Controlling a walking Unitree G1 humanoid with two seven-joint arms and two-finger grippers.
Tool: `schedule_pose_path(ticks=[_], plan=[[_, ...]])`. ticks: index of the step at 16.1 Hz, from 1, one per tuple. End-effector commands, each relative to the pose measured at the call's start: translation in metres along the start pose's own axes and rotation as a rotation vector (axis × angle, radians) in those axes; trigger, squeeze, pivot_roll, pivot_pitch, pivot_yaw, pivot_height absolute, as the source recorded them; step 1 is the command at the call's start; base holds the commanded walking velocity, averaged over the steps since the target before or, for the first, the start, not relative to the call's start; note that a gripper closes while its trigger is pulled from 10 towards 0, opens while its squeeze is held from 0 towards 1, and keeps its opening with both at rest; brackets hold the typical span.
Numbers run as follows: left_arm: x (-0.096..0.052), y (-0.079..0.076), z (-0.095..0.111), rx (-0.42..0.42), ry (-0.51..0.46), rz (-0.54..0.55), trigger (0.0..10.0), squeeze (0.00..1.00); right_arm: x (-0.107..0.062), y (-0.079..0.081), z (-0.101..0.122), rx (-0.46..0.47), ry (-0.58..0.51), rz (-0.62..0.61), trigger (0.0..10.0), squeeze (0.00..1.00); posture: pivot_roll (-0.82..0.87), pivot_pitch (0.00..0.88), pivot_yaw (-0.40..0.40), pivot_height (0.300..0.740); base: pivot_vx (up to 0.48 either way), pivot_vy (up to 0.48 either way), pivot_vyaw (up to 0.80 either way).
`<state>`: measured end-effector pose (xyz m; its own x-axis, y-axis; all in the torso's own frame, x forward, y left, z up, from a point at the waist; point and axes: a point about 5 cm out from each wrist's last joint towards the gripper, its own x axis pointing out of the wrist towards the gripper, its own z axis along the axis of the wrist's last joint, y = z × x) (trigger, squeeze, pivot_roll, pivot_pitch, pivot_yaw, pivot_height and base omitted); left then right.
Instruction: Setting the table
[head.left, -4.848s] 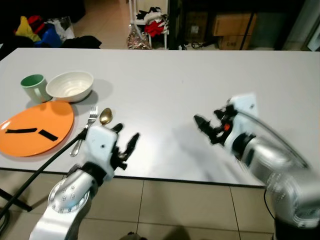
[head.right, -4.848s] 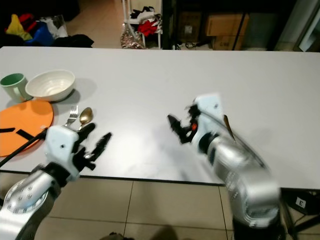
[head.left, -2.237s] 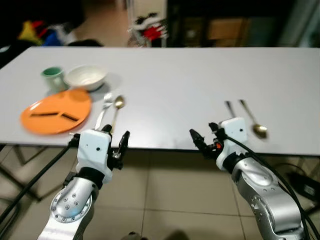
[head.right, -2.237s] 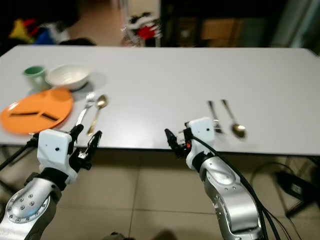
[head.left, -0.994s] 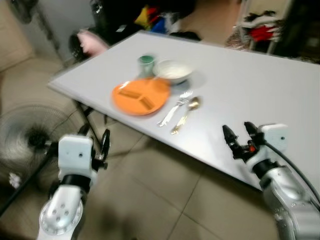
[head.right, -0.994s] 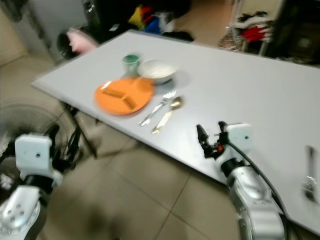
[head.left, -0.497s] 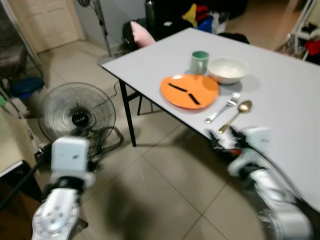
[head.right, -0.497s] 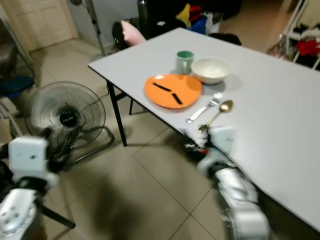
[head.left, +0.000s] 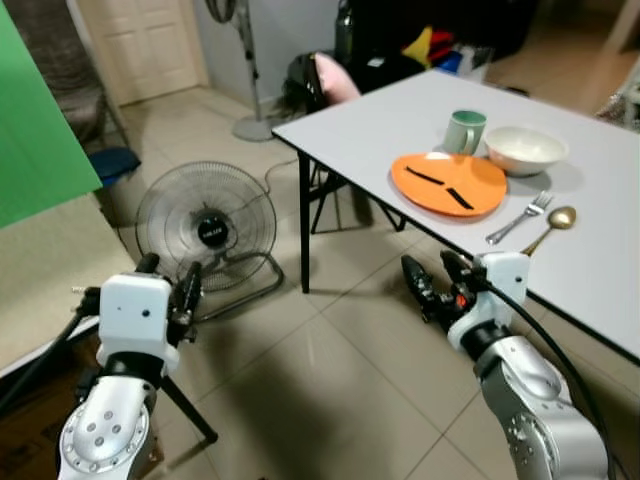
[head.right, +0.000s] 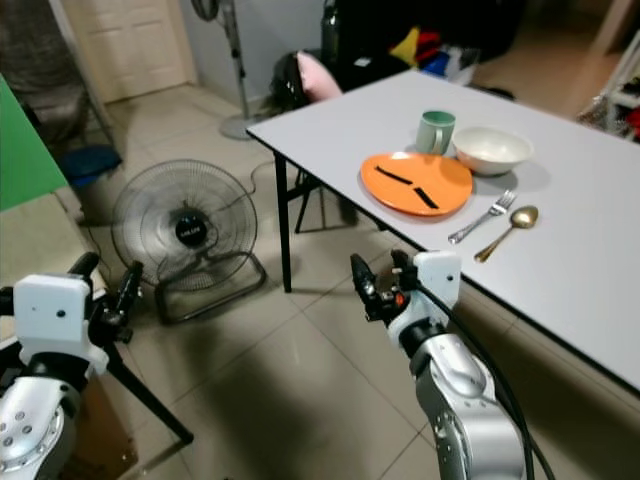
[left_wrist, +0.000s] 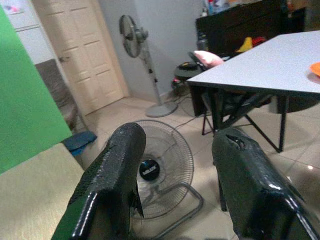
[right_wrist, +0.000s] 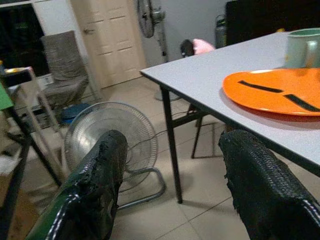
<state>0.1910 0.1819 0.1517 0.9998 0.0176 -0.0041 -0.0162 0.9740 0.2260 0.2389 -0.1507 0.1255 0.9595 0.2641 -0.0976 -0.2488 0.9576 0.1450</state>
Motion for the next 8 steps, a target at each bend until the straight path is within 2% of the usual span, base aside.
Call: schedule_pose_path(ticks=[1, 8], plan=[[0.0004, -0.0034, 0.0008, -0.005, -0.002, -0.012, 10.0, 0.0, 0.0004, -0.0025, 0.0042, 0.001, -0.01, -0.005, 10.0, 0.0, -0.06, 0.0, 0.067, 0.74, 0.0, 0.315, 0.0], [-0.0017, -0.0022, 0.0002, -0.008, 0.003, 0.0, 10.0, 0.0, 0.0065, 0.0022, 0.0061, 0.003, -0.004, 0.025, 10.0, 0.0, -0.05, 0.0, 0.055, 0.74, 0.0, 0.316, 0.0]])
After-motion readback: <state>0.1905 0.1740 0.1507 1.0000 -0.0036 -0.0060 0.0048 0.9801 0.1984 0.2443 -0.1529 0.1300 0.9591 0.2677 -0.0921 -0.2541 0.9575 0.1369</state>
